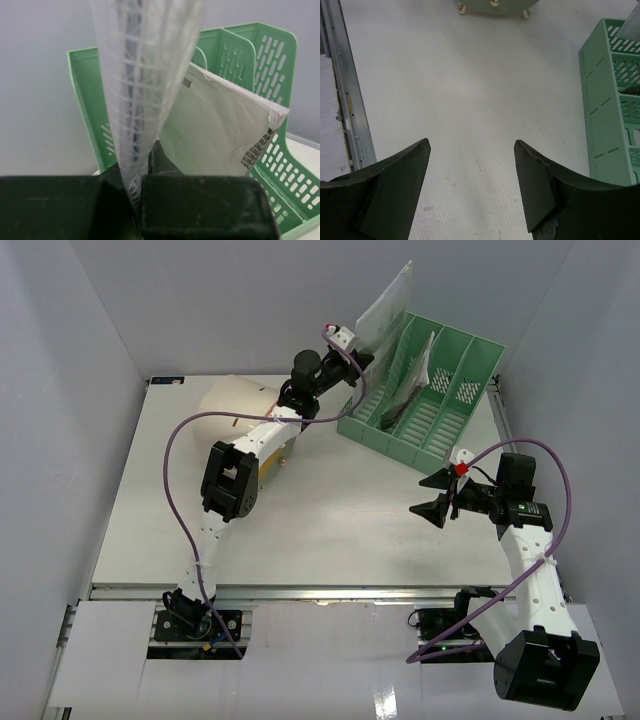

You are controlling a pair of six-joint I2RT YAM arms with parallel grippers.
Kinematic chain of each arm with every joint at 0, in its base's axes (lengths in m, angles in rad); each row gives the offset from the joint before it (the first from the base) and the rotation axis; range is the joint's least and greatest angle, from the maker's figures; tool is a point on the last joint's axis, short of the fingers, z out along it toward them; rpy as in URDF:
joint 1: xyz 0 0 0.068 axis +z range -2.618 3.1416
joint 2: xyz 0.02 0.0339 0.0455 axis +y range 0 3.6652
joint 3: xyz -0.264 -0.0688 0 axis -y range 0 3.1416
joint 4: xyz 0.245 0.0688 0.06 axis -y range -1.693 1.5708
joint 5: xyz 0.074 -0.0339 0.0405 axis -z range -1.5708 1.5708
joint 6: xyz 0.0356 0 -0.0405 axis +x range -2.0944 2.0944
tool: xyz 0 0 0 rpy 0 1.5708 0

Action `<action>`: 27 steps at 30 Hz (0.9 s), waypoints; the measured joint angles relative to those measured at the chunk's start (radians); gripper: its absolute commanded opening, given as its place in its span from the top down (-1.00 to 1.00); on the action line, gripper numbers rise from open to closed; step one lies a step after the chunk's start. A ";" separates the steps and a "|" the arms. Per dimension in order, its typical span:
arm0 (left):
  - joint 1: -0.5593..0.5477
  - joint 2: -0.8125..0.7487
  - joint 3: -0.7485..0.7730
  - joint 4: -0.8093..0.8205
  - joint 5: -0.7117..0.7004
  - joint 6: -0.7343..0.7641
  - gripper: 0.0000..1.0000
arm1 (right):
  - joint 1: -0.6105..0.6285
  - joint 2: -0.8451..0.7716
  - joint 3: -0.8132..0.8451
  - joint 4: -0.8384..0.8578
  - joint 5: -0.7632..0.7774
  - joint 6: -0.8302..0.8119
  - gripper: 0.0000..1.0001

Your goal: Organize the desk

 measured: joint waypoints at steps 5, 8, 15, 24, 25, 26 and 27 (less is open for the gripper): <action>0.000 -0.001 -0.116 0.073 -0.003 0.002 0.61 | 0.000 0.000 0.000 0.000 0.000 -0.002 -0.50; -0.002 -0.001 -0.174 0.078 -0.009 0.001 -0.61 | 0.000 0.000 0.000 0.000 0.000 -0.004 -0.50; -0.005 -0.035 -0.208 0.097 -0.025 -0.011 -0.96 | 0.000 0.000 0.000 0.001 0.005 -0.011 -0.51; -0.009 -0.263 -0.208 0.009 -0.041 -0.006 -0.96 | 0.000 0.000 -0.010 0.026 0.050 -0.005 -0.66; -0.009 -0.299 -0.212 -0.005 -0.046 -0.006 -0.96 | 0.000 0.000 -0.014 0.034 0.059 0.003 -0.71; -0.010 -0.351 -0.233 -0.022 -0.055 -0.007 -0.96 | 0.000 0.000 -0.019 0.044 0.074 0.018 -0.74; -0.010 -0.421 -0.286 -0.051 -0.059 -0.007 -0.96 | 0.000 0.001 -0.021 0.056 0.092 0.034 -0.79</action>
